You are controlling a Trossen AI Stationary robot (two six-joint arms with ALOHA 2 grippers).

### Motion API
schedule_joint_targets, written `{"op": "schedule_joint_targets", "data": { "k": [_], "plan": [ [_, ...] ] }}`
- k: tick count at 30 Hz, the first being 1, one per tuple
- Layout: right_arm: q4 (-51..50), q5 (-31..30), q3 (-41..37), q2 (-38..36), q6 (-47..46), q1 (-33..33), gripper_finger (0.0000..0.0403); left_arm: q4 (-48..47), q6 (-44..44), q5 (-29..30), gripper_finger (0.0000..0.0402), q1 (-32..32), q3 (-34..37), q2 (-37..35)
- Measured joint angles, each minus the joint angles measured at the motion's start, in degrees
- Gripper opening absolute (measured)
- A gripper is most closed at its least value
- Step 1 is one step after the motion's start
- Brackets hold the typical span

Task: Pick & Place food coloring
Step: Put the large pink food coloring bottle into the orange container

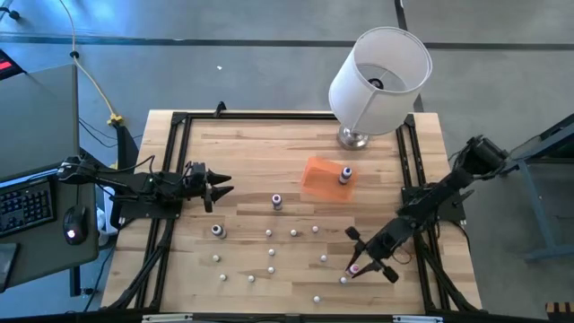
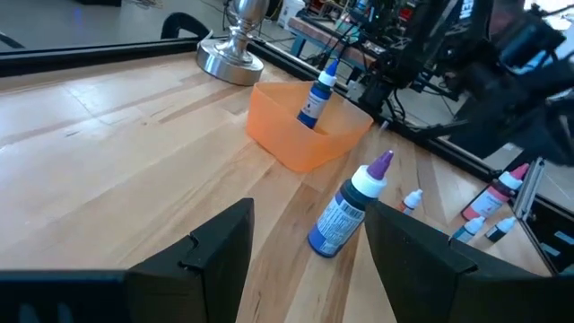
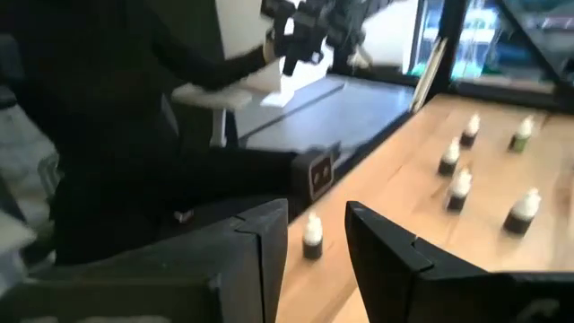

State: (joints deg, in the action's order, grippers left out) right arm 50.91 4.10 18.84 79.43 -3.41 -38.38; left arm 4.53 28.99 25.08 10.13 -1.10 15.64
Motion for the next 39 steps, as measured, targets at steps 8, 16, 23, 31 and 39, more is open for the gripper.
{"op": "schedule_joint_targets", "data": {
  "k": [8,16,23,31,39],
  "plan": [
    [0.6,1.5,-1.5,2.5,1.7,0.0,0.0108,0.0,0.0,0.0,0.0214,0.0,0.0,0.0],
    [-0.4,0.2,-2.2,3.1,1.0,0.0,0.0107,0.0,-0.1,0.0,0.0214,0.0,0.0,0.0],
    [-1.8,-1.8,-2.2,3.6,0.0,0.0,0.0082,0.0,-0.1,0.0,0.0214,0.0,0.0,0.0],
    [-2.2,-5.3,-2.1,3.5,2.4,0.1,0.0035,0.0,-0.1,0.0,0.0214,0.0,0.0,0.0],
    [9.6,-28.0,-2.1,3.6,16.0,0.1,0.0037,0.0,-0.1,0.0,0.0214,0.0,0.0,0.0]
  ]
}}
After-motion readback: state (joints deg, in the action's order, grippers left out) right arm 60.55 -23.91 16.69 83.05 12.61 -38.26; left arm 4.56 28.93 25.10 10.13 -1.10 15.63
